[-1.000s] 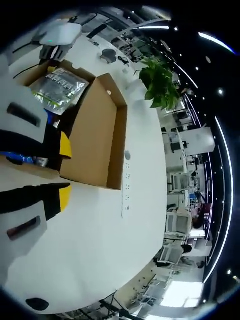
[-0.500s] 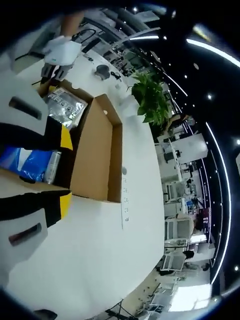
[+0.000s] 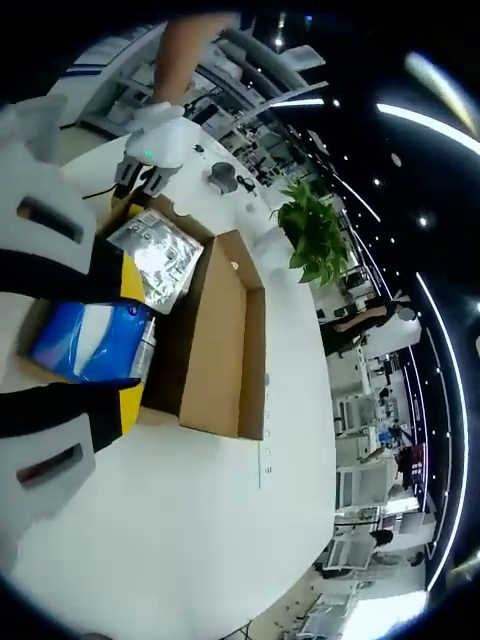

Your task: Operate the shoe box by opening the lid, removing the specified soft item, and placing it in the target area until the item is outside and the box remains undamaged.

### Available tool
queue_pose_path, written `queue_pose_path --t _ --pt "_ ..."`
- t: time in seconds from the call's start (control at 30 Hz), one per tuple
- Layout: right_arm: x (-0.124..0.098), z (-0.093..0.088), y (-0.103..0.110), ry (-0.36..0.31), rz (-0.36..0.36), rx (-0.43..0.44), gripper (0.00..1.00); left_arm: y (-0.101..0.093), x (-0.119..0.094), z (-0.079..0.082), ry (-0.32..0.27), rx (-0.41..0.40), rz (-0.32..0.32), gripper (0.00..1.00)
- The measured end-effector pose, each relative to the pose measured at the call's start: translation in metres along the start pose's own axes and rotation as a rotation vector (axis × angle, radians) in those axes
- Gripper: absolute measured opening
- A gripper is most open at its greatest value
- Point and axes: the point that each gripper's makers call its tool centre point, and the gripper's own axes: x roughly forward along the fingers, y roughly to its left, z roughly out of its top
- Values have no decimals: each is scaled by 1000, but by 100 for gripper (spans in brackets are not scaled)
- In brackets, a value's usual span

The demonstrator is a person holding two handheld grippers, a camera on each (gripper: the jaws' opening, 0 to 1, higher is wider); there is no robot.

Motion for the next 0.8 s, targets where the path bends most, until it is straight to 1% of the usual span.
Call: queue_pose_path --t 0.07,0.17,0.2,0.33,0.37,0.43,0.53,0.7,0.73,0.8 --pt "-4 1 0 -19 0 10 23 0 0 0 1 0 -1 6" --pt "-8 -1 -1 -28 -1 35 24 0 0 0 1 2 -2 6" --pt "-10 -2 -3 -38 -7 43 25 0 0 0 1 4 -3 6" --pt "-15 -10 -6 -44 -14 56 26 0 0 0 1 4 -2 6" --pt "-17 -11 -7 -51 -14 52 28 0 0 0 0 4 -2 6" --pt "-19 -13 -5 -56 7 66 31 0 0 1 -1 6 -3 6" --pt "-22 -13 -6 -65 17 74 38 0 0 1 1 6 -4 6" --pt "-28 -7 -2 -87 44 55 42 0 0 1 1 5 -5 6" --pt "-29 -2 0 -110 50 20 44 0 0 1 2 6 -6 6" --pt "-31 0 2 -126 49 -6 46 0 0 1 3 6 -8 6"
